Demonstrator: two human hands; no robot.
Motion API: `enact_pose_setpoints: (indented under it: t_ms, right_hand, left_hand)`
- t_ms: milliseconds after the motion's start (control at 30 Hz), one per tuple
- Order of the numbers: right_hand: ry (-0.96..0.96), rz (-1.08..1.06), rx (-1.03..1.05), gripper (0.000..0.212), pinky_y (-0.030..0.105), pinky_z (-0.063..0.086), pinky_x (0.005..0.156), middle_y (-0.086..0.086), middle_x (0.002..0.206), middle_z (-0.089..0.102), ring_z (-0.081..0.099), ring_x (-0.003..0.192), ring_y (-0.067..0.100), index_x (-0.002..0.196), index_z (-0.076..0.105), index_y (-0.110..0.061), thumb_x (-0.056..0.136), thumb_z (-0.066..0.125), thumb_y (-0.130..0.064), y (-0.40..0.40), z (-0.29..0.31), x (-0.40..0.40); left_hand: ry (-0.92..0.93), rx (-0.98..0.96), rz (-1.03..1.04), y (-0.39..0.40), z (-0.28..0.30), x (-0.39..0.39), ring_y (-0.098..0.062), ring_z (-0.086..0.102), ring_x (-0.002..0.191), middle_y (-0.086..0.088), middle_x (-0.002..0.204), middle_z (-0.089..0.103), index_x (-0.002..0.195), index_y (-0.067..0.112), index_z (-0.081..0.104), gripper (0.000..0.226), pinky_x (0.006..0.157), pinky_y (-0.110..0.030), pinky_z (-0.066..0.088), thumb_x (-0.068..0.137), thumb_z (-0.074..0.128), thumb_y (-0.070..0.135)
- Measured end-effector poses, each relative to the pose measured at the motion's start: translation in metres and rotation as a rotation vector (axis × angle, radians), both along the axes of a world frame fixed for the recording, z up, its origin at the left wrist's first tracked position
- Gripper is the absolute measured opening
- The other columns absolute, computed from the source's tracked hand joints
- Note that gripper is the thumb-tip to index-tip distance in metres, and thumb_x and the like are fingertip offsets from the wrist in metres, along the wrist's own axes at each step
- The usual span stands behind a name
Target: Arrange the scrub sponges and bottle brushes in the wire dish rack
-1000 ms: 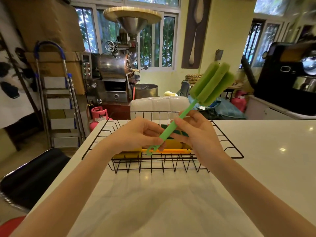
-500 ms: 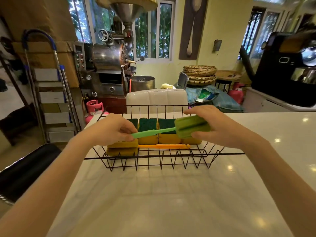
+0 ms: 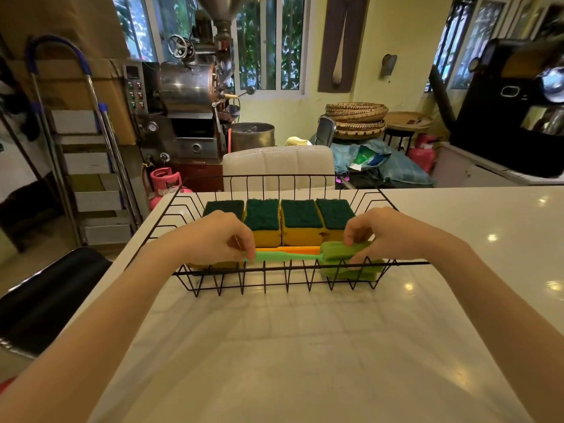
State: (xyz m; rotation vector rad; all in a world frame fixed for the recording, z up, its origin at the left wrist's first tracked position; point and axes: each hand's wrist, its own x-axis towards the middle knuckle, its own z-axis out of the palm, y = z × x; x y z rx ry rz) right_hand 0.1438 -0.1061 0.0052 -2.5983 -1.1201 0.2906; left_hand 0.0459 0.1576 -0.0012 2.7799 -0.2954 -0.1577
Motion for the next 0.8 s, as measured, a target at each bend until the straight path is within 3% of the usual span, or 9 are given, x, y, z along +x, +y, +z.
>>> enact_pose_setpoints:
  t_ms: [100,233,367,467,600,700,800]
  right_hand:
    - [-0.001,0.002,-0.004,0.019,0.033,0.05,0.083,-0.001,0.09,0.063,0.056,0.085,0.015,0.077,0.058,-0.03,0.069,0.075,-0.025,0.001,0.0,0.0]
    - [0.028,-0.001,-0.029,0.021,0.035,0.049,0.085,-0.001,0.092,0.062,0.057,0.089,0.018,0.082,0.059,-0.029,0.069,0.075,-0.026,0.003,-0.001,-0.002]
    - [0.057,-0.009,-0.015,0.012,0.033,0.048,0.084,0.0,0.096,0.066,0.058,0.093,0.018,0.082,0.061,-0.028,0.073,0.07,-0.031,0.004,-0.001,-0.003]
    - [0.08,-0.006,0.005,0.009,0.031,0.047,0.08,-0.002,0.093,0.068,0.06,0.089,0.015,0.081,0.065,-0.027,0.076,0.066,-0.034,0.002,0.0,-0.002]
    - [0.108,0.016,0.063,0.008,0.026,0.047,0.078,-0.008,0.091,0.067,0.06,0.087,0.009,0.083,0.064,-0.03,0.077,0.064,-0.036,0.0,0.004,-0.005]
    - [0.089,0.016,0.104,0.009,0.025,0.048,0.08,-0.014,0.093,0.064,0.059,0.087,0.002,0.087,0.064,-0.032,0.078,0.062,-0.034,-0.002,0.016,-0.01]
    - [0.027,0.016,0.291,0.015,0.025,0.049,0.085,-0.018,0.097,0.064,0.058,0.089,-0.007,0.095,0.062,-0.033,0.08,0.061,-0.032,-0.009,0.038,-0.023]
  left_hand:
    - [0.067,0.001,0.017,0.0,0.0,0.0,-0.001,0.057,0.083,0.018,0.084,0.062,0.088,0.029,0.068,0.014,0.073,-0.01,0.042,0.083,0.057,0.022]
    - [0.238,0.004,0.11,-0.004,0.001,-0.002,-0.004,0.048,0.076,0.015,0.078,0.051,0.078,0.036,0.062,0.024,0.066,-0.017,0.033,0.088,0.041,0.042]
    - [0.345,0.02,0.231,-0.01,0.001,-0.007,-0.012,0.039,0.1,0.011,0.103,0.045,0.108,0.028,0.058,0.057,0.094,-0.031,0.028,0.079,0.024,0.064]
    - [0.361,0.046,0.214,-0.014,0.002,-0.009,-0.013,0.038,0.107,0.004,0.123,0.045,0.107,0.028,0.061,0.063,0.103,-0.036,0.024,0.079,0.018,0.064]
    - [0.367,-0.006,0.223,-0.015,0.006,-0.011,-0.01,0.041,0.099,0.011,0.104,0.046,0.103,0.03,0.062,0.062,0.094,-0.03,0.027,0.075,0.019,0.066]
    - [0.352,-0.117,0.143,-0.016,0.013,-0.013,-0.014,0.05,0.111,0.005,0.123,0.056,0.107,0.024,0.064,0.067,0.104,-0.034,0.034,0.073,0.022,0.064]
    - [0.223,-0.233,0.113,-0.019,0.021,-0.017,-0.015,0.049,0.117,0.005,0.13,0.055,0.106,0.027,0.064,0.065,0.107,-0.039,0.033,0.07,0.025,0.064]
